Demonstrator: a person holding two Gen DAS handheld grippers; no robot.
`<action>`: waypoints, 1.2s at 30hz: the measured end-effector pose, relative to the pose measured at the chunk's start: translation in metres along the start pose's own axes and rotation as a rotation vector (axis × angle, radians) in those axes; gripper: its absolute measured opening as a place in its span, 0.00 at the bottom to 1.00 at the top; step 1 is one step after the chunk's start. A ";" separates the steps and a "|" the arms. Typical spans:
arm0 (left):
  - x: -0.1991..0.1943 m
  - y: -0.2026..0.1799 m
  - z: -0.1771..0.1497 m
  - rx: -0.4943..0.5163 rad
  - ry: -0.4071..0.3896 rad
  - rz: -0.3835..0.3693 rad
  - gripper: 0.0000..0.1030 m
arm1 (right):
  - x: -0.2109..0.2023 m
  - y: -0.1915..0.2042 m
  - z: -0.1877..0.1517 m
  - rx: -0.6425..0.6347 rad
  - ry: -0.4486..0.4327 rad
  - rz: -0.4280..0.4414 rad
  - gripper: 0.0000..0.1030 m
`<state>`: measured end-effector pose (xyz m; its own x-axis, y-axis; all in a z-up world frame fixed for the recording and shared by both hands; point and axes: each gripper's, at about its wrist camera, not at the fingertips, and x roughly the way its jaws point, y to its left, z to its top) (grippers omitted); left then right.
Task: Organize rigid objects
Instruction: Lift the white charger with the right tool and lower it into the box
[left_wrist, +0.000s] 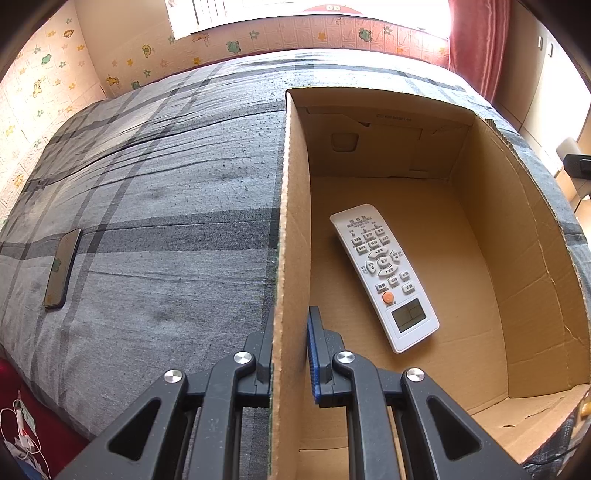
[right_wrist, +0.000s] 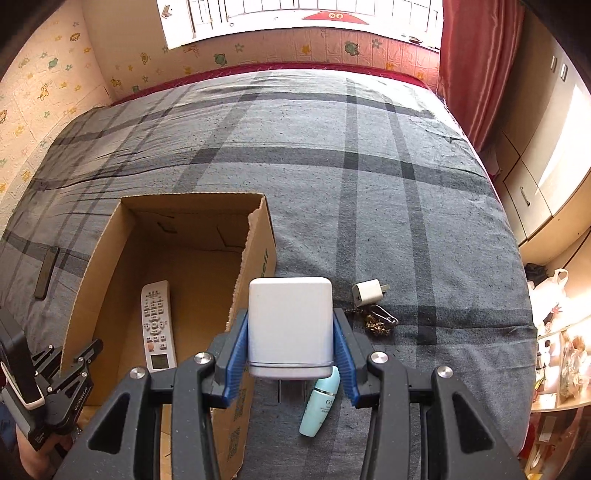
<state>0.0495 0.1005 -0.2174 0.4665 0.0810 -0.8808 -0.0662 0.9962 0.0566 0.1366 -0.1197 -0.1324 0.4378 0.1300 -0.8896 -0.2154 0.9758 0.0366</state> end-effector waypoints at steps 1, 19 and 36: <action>0.000 0.000 0.000 -0.001 0.000 0.000 0.13 | -0.001 0.005 0.002 -0.009 -0.002 0.009 0.44; -0.001 0.000 0.000 -0.004 -0.001 -0.003 0.13 | 0.026 0.093 0.025 -0.161 0.043 0.111 0.44; 0.000 0.001 0.000 -0.008 0.001 -0.003 0.13 | 0.116 0.146 0.031 -0.223 0.226 0.050 0.44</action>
<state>0.0499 0.1013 -0.2172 0.4660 0.0781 -0.8813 -0.0718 0.9961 0.0504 0.1830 0.0436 -0.2163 0.2220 0.1097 -0.9689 -0.4289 0.9033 0.0040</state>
